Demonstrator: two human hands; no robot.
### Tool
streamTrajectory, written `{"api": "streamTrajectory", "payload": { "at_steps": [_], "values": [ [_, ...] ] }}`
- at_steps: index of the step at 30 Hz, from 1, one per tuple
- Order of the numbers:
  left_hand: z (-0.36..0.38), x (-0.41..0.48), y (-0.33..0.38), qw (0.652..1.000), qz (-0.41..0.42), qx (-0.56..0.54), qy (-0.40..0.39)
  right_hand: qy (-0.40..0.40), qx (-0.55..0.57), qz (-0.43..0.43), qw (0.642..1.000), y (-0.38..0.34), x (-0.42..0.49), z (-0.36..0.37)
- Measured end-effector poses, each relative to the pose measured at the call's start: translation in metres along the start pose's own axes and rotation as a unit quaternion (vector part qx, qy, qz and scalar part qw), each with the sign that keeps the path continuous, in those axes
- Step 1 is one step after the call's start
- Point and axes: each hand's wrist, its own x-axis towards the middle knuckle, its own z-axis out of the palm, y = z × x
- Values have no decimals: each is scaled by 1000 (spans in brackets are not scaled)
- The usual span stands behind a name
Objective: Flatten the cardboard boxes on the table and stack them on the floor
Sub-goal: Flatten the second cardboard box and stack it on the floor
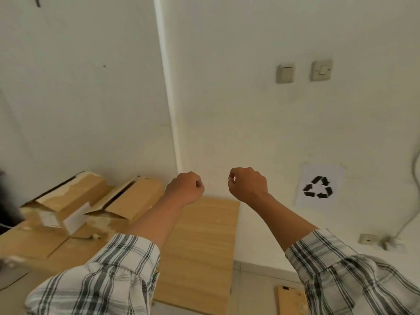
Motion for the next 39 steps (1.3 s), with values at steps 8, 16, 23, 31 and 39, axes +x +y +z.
{"api": "streamTrajectory", "payload": {
  "at_steps": [8, 16, 23, 31, 39],
  "values": [
    [-42, 43, -167, 999, -18, 40, -23, -31, 37, -28, 998, -129, 73, 102],
    [-85, 130, -328, 996, -47, 69, -39, -84, 42, -28, 995, -255, 161, 208],
    [-69, 194, -434, 996, -30, 46, -76, -104, 15, -4, 994, -330, 202, 285],
    [-31, 238, -517, 982, 65, 50, -168, -129, -34, 86, 987, -396, 202, 362],
    [5, 241, -544, 962, 188, 21, -195, -148, -74, 157, 974, -437, 164, 411]
  ]
}}
